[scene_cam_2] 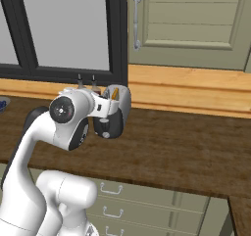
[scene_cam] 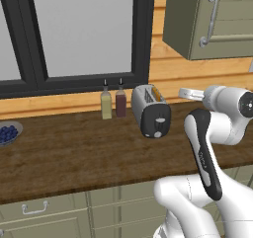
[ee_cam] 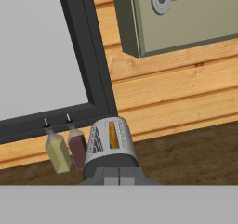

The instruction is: Start the toaster. Once the lever pops up, take the bread to the plate on the dining counter.

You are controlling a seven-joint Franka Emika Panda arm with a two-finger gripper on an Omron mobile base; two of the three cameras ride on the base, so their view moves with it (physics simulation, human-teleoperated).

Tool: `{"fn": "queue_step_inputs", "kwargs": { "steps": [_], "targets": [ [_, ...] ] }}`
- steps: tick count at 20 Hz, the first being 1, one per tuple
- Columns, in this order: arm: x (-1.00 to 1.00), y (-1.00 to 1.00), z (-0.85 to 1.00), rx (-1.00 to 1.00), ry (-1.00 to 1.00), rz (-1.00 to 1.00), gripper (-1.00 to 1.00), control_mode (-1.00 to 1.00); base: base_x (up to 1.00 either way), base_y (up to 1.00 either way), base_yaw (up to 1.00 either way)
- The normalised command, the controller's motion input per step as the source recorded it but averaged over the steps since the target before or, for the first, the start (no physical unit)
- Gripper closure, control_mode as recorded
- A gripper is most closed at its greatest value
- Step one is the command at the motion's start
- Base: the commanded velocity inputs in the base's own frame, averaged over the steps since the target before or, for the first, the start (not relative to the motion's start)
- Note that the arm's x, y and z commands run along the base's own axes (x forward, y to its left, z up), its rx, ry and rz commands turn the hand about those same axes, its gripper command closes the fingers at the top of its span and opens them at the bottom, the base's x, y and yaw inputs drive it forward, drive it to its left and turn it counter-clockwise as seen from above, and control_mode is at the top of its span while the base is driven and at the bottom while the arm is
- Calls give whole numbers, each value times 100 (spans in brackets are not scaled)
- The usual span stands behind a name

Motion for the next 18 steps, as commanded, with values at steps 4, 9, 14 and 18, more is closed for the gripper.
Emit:
{"fn": "queue_step_inputs", "kwargs": {
  "steps": [4,9,14,18],
  "targets": [
    [0,0,0,0,0,0,100,-100,0,0,0],
    [0,0,0,0,0,0,100,-100,0,0,0],
    [0,0,0,0,0,0,100,-100,0,0,0],
    [0,0,0,0,0,0,100,-100,0,0,0]
  ]
}}
